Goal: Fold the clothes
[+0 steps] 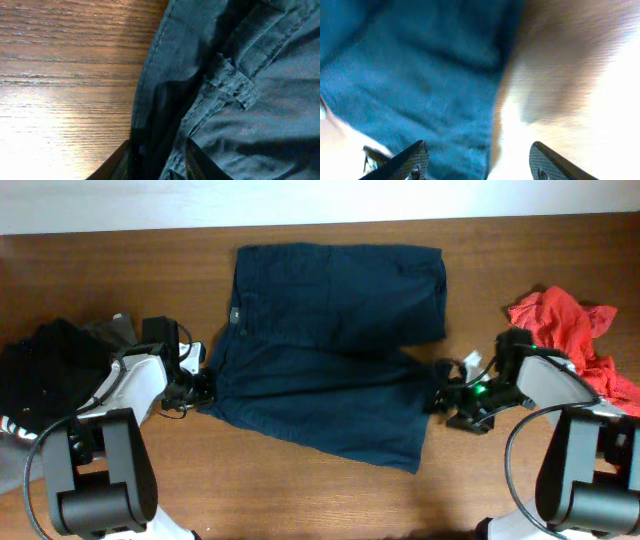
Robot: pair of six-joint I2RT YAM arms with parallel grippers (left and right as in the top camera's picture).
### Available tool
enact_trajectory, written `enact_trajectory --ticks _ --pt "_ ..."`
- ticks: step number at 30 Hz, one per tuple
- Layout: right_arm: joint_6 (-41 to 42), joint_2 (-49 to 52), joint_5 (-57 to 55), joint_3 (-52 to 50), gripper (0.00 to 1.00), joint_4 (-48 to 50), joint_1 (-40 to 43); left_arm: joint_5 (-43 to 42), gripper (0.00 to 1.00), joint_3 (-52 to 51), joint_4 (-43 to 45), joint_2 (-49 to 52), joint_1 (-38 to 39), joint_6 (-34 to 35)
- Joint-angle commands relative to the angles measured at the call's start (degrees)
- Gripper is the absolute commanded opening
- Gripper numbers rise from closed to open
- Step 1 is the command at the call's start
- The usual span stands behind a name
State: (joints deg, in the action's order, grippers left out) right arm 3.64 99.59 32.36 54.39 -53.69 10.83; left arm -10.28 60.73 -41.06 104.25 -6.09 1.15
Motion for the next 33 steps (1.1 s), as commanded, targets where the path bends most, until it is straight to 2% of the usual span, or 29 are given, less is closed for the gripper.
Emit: enact_trajectory --ticks 1,5,9,16,18,19,21,24,27,33 --pt "-3.0 -1.2 2.6 -3.3 0.69 -0.5 -3.5 -1.3 0.35 -0.3 0.3 -1.1 -0.2 0.1" --pt "0.8 -1.2 2.6 -10.4 0.68 4.0 -7.6 -1.3 0.35 -0.3 0.3 -1.1 -0.2 0.1" --pt "2.8 -1.2 4.2 -16.0 0.56 8.2 -10.2 -1.3 0.36 -0.3 0.3 -1.1 -0.2 0.1" --pt "1.1 -1.4 5.3 -19.1 0.38 5.9 -10.9 -1.3 0.36 -0.2 0.3 -1.1 -0.2 0.1" --pt "1.1 -1.5 4.9 -19.1 0.28 6.1 -10.8 -1.2 0.35 -0.2 0.4 -1.1 -0.2 -1.1" --pt "1.4 -1.5 4.9 -19.1 0.22 6.5 -10.8 -0.4 0.28 -0.2 0.3 -1.1 -0.2 -1.4" --pt "4.4 -1.5 3.5 -19.1 0.18 7.3 -10.7 1.4 0.14 0.0 0.0 -1.1 -0.3 -1.3" --pt "10.0 -1.5 -1.9 -19.1 0.11 7.7 -9.9 2.2 0.03 0.9 -1.0 -1.1 -1.0 -1.3" --pt "13.1 -1.5 -7.3 -19.1 0.09 7.6 -7.9 2.3 0.01 2.2 -1.9 -1.2 -1.8 -1.3" --pt "13.9 -1.5 -10.1 -19.1 0.10 6.1 -3.5 2.4 0.00 3.4 -2.3 -2.2 -2.3 -1.4"
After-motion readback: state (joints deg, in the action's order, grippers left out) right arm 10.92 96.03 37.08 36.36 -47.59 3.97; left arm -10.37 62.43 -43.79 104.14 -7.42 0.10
